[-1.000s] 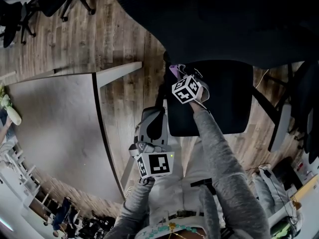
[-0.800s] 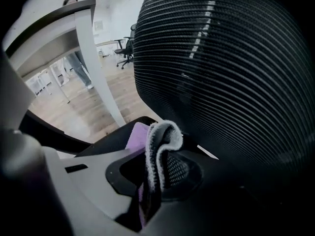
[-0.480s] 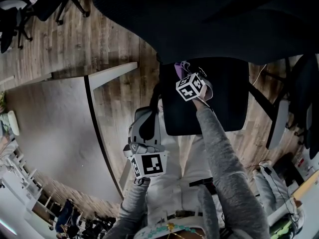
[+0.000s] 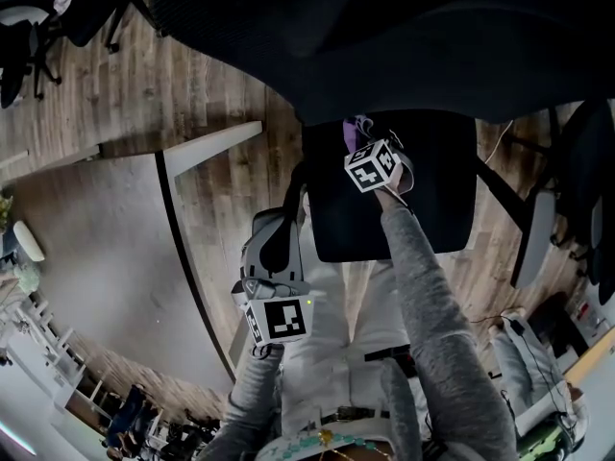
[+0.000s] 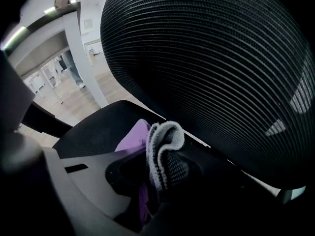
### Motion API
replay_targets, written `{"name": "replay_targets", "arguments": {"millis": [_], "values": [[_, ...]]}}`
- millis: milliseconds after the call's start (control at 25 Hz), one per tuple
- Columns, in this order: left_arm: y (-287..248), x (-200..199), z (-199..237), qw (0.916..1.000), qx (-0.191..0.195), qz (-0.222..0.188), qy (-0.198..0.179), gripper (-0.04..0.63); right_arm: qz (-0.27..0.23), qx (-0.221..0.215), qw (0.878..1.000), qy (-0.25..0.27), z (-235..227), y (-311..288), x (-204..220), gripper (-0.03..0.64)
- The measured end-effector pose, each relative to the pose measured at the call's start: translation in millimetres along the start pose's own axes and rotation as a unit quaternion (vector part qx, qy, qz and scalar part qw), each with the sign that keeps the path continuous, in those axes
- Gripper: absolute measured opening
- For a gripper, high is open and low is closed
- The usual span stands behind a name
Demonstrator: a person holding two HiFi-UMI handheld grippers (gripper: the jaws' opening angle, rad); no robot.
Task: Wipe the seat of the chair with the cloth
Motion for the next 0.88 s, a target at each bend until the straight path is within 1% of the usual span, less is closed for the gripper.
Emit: {"name": "replay_targets", "arguments": {"millis": [120, 200, 440, 600, 880], "values": [[-1.0, -1.4, 1.6, 0.9999, -0.002, -0.001, -0.011, -0.002, 0.005, 0.004, 1.0, -0.002, -7.4, -1.0, 2.7, 0.051], [-1.5, -0.5, 0.8, 1.0, -0.005, -0.002, -0.008, -0.002, 0.007, 0.007, 1.0, -0.008, -13.5, -1.1, 6.7, 0.051], [-2.1, -2.9, 1.1, 0.9999, -0.007, -0.002, -0.015, -0.002, 0.009, 0.014, 1.0, -0.017, -31.2, 2.4, 18.5, 0.051], [-2.3, -9.2, 2.1, 0.9993, -0.007, -0.007, -0.035, -0.002, 0.009, 0.016, 1.0, -0.018, -40.7, 4.2, 23.9, 0.051], [-3.2, -11.0, 3.4, 0.999, -0.01, -0.011, -0.042, -0.002, 0.015, 0.023, 0.999, -0.023, -59.2, 7.9, 32.8, 0.051]]}}
Point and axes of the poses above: the fingertips, and each gripper's own axes: y backward along the fingers, z to its left, x out of its underside, the point moved 6 cm from there along y, backward along the fingers, and after that the axes turned 5 degrees about -y, right-handed, at the moved point
